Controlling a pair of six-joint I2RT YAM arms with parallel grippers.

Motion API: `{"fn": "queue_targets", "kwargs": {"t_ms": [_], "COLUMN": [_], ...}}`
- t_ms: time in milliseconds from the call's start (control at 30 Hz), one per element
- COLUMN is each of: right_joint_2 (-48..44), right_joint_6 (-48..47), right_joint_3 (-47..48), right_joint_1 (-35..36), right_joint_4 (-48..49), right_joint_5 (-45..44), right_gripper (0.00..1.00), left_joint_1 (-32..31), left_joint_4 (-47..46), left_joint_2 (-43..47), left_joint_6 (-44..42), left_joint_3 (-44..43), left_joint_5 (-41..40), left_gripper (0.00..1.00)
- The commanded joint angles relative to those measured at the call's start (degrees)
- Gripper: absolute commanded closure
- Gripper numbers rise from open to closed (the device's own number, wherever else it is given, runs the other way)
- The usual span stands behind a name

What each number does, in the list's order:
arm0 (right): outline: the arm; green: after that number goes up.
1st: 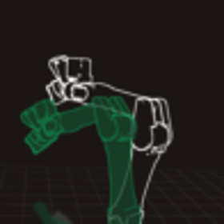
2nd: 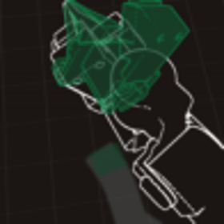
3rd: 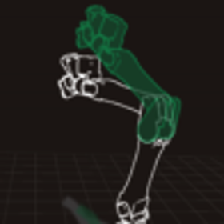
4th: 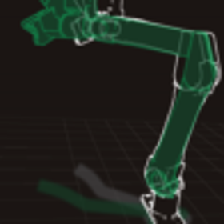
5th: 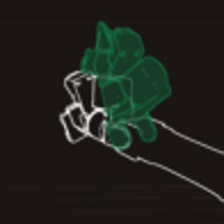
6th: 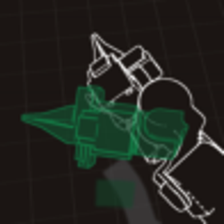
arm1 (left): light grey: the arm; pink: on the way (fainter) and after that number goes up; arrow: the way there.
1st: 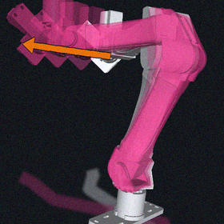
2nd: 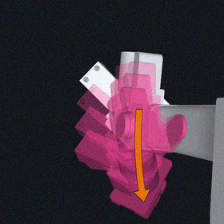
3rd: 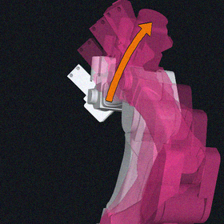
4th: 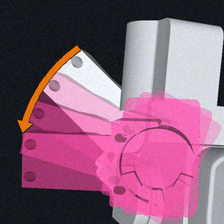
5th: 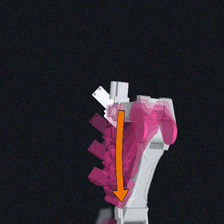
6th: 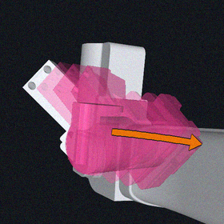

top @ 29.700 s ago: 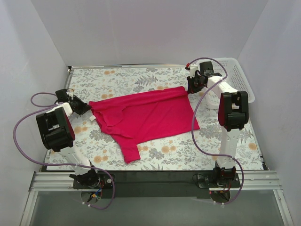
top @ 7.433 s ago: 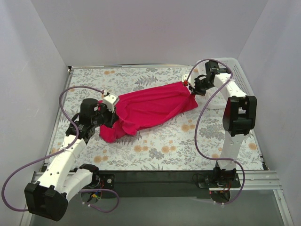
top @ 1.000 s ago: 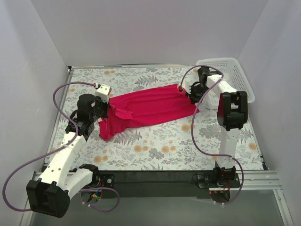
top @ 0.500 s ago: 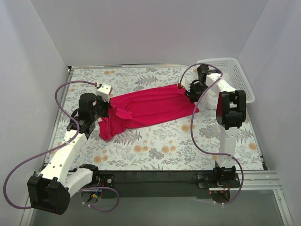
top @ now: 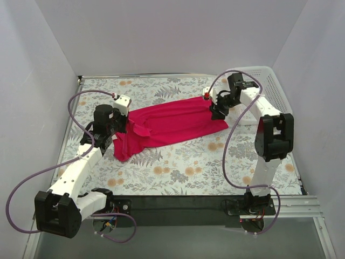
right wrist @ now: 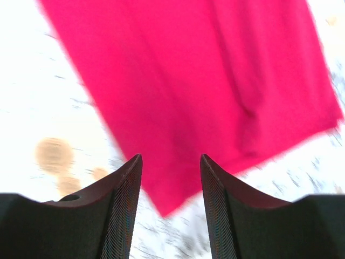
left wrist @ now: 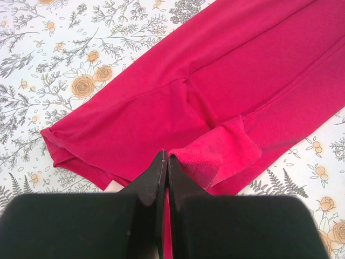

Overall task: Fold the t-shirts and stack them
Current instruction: Fold the tshirt

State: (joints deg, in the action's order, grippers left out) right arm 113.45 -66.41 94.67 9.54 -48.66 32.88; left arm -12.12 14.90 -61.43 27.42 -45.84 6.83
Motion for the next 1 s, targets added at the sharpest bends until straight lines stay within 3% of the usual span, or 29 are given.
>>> {"fn": "queue_targets", "kwargs": {"t_ms": [0, 167, 300, 433, 733, 967], "right_joint_2": [-6.5, -6.2, -4.0, -0.5, 4.0, 5.8], "right_joint_6": [-3.6, 2.3, 15.6, 22.9, 27.3, 28.7], "right_joint_3": [-8.6, -13.0, -12.1, -10.8, -12.4, -12.1], "right_joint_1": [4.5, 13.0, 14.7, 14.8, 15.7, 15.9], "right_joint_4": [-0.9, 1.7, 9.1, 16.1, 18.9, 19.3], "right_joint_5": [11.3, 15.2, 14.2, 9.4, 8.1, 5.7], "right_gripper": [0.54, 0.6, 0.62, 0.64, 0.83, 0.85], "left_joint_1": [0.1, 0.2, 0.2, 0.2, 0.2, 0.2], "left_joint_4": [-1.6, -2.4, -3.3, -4.2, -4.2, -4.2], "left_joint_2": [-1.0, -1.8, -2.6, -3.7, -5.7, -6.9], "left_joint_6": [-1.7, -3.0, -4.3, -6.0, -7.6, -9.7], "left_joint_3": [-2.4, -2.7, -3.2, -4.0, -5.9, -6.4], "left_joint_5": [-0.3, -0.2, 0.5, 1.9, 4.1, 4.7], "left_gripper": [1.0, 1.0, 1.0, 1.0, 1.0, 1.0]}}
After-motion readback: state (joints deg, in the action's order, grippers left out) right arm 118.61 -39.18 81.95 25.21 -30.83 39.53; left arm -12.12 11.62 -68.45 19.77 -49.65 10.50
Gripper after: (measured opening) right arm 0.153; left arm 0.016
